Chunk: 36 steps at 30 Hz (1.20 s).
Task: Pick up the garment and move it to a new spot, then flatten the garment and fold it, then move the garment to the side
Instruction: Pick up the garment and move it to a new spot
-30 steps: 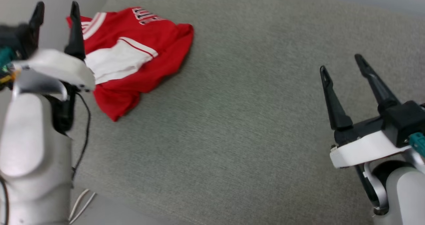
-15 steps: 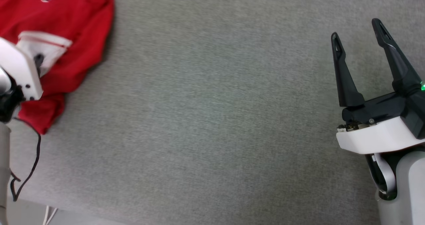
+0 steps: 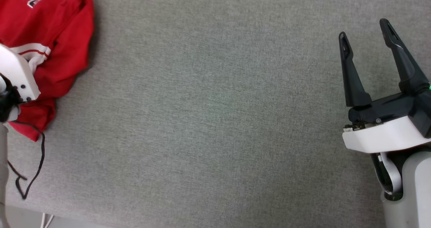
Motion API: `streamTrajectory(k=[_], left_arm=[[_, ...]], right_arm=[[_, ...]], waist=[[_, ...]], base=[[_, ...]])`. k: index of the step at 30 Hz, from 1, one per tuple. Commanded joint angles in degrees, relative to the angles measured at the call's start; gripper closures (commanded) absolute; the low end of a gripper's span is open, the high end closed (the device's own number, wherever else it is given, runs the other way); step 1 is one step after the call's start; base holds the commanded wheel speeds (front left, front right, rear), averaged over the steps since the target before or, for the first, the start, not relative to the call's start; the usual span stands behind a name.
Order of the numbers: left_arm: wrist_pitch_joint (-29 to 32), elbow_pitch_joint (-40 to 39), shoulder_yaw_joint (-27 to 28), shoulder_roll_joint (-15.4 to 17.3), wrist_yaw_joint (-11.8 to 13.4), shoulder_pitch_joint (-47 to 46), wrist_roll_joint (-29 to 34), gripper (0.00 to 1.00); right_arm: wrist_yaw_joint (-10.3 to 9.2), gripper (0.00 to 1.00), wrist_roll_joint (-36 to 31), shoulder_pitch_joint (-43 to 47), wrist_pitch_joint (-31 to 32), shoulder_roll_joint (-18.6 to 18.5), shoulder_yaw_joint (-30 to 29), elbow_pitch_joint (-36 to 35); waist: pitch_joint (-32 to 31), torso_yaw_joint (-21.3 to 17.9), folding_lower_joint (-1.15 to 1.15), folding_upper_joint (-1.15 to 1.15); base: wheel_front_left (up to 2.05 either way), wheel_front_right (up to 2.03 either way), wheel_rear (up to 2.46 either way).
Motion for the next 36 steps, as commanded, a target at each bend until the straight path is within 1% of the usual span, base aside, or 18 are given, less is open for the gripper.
streamTrajectory(k=[1, 3, 8, 12, 16, 19, 20, 24, 30, 36], left_arm=[[-2.24, 2.29, -0.73, -0.76, 1.01, 2.37, 1.01, 1.00], [-6.21, 1.97, -0.58, -0.14, 1.94, 1.32, 1.72, 1.00], [-17.80, 1.10, -0.67, -0.01, 5.09, -1.18, 4.20, 1.00], [-25.93, 0.11, -1.03, -0.06, 6.41, -2.93, 5.62, 1.00], [-32.97, -1.70, -1.14, -1.37, 7.09, -4.19, 6.06, 1.00], [-36.71, -3.49, -1.56, -2.88, 7.40, -4.58, 6.16, 1.00], [-36.71, -3.49, -1.56, -2.88, 7.40, -4.58, 6.16, 1.00], [-39.87, -6.62, -2.07, -5.80, 7.67, -2.90, 5.51, 1.00], [-40.92, -12.77, -3.66, -11.49, 7.89, 2.32, 3.79, 1.00], [-39.55, -19.30, -8.03, -17.53, 7.15, 10.11, 3.14, 1.00]], right_arm=[[-0.02, 0.00, 0.32, -0.11, -0.28, 0.10, -0.15, 0.41], [-0.02, 0.00, 0.42, 0.70, -0.42, 0.34, -0.34, 0.84], [-0.02, 0.00, 1.09, 2.74, -1.00, 1.12, -1.09, 1.98], [-0.02, 0.00, 1.59, 4.51, -1.49, 1.95, -1.68, 2.83], [-0.02, 0.00, 2.08, 6.29, -2.06, 2.79, -2.54, 3.31], [-0.02, 0.00, 2.44, 7.87, -2.46, 3.33, -3.30, 3.64], [-0.02, 0.00, 2.44, 7.87, -2.46, 3.33, -3.30, 3.64], [-0.02, 0.00, 3.25, 9.86, -2.81, 3.88, -4.05, 4.04], [-0.02, 0.00, 4.41, 12.63, -2.68, 4.13, -4.97, 4.46], [-0.02, 0.00, 6.07, 14.40, -2.69, 4.10, -5.07, 5.22]], waist=[[-1.97, 0.61, 0.00, 0.00], [-3.78, 1.02, 0.00, 0.00], [-9.32, 1.93, 0.00, 0.00], [-13.65, 1.94, 0.00, 0.00], [-17.61, 1.14, 0.00, 0.00], [-20.31, -0.12, 0.00, 0.00], [-20.31, -0.12, 0.00, 0.00], [-23.46, -2.91, 0.00, 0.00], [-26.66, -8.31, 0.00, 0.00], [-27.90, -14.44, 0.00, 0.00]], base=[[0.00, 0.00, 0.00], [0.00, 0.00, 0.00], [0.00, 0.00, 0.00], [0.00, 0.00, 0.00], [0.00, 0.00, 0.00], [0.00, 0.00, 0.00], [0.00, 0.00, 0.00], [0.00, 0.00, 0.00], [0.00, 0.00, 0.00], [0.00, 0.00, 0.00]])
